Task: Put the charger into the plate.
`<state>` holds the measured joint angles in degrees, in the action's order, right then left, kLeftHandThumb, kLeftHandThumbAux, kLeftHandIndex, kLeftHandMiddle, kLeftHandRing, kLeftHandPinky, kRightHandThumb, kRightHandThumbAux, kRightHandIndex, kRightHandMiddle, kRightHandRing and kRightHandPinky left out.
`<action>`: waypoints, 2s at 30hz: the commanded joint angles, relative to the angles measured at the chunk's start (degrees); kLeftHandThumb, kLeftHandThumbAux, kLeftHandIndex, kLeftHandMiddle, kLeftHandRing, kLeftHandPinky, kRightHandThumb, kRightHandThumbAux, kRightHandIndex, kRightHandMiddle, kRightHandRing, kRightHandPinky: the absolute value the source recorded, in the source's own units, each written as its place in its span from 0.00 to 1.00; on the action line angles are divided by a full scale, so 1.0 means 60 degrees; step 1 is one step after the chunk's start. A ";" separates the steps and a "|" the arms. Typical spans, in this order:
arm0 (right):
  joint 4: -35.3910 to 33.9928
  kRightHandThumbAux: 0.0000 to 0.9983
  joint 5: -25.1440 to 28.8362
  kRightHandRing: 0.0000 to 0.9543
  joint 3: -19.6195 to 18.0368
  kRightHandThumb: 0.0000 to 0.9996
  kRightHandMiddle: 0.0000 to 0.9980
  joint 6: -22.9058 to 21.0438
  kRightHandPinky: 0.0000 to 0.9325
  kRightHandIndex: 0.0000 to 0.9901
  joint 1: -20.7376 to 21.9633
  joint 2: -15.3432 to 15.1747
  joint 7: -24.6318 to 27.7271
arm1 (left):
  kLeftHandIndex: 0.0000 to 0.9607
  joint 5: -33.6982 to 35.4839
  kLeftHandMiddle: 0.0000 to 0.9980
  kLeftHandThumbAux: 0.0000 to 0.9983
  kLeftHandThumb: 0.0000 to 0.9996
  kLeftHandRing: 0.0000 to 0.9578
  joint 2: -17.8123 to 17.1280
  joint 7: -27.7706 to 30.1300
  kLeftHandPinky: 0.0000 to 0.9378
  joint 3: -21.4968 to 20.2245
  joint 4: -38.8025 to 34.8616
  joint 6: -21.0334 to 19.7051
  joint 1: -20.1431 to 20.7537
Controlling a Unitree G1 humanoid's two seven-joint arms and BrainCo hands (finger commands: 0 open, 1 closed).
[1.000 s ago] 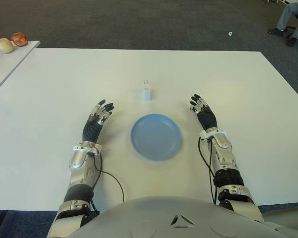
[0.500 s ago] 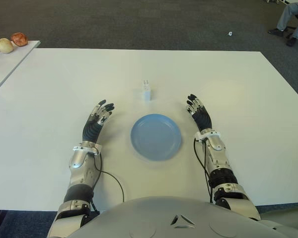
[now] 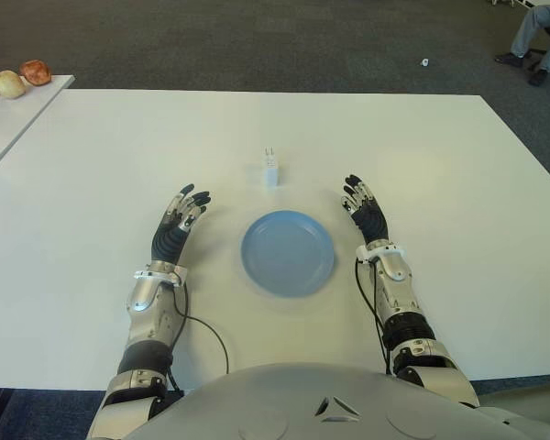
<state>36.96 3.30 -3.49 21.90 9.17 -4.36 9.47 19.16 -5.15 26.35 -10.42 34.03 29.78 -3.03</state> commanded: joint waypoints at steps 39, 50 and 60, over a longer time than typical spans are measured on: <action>-0.0511 0.69 -0.0380 0.00 0.0677 0.00 0.00 -0.0616 0.00 0.00 -0.1046 0.0408 -0.0477 | 0.08 -0.3233 0.13 0.56 0.19 0.11 -0.0511 -0.4090 0.16 0.1005 0.1960 -0.4534 0.3882; -0.0929 0.69 -0.0313 0.00 0.0771 0.00 0.00 -0.0727 0.00 0.00 -0.1349 0.0408 -0.0397 | 0.08 -0.3309 0.13 0.55 0.21 0.11 -0.0700 -0.3785 0.16 0.1156 0.2243 -0.4477 0.4161; -0.1093 0.69 -0.0259 0.00 0.0780 0.00 0.00 -0.0789 0.00 0.00 -0.1503 0.0411 -0.0405 | 0.08 -0.3328 0.13 0.56 0.21 0.12 -0.0752 -0.3627 0.17 0.1292 0.2196 -0.4470 0.4205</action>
<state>28.46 2.02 1.06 21.13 2.62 -2.16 6.94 -0.10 -9.43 3.73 -3.34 45.81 4.27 22.86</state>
